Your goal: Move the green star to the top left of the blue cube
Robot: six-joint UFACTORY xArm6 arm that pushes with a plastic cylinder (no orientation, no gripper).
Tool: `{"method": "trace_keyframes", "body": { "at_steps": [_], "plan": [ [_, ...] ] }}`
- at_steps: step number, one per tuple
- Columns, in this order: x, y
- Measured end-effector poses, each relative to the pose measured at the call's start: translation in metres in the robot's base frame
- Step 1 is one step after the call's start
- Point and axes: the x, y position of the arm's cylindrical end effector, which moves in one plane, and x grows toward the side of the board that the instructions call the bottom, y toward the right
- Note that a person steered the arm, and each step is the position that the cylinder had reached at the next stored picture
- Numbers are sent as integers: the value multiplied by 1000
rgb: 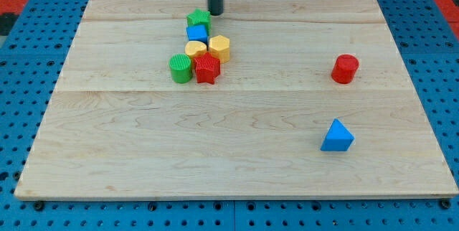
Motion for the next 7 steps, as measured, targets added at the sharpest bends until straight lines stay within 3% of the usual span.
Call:
{"method": "trace_keyframes", "body": {
  "at_steps": [1, 4, 5, 6, 7],
  "plan": [
    [-1, -46],
    [-1, -82],
    [-23, -35],
    [-5, 34],
    [11, 43]
  ]
}}
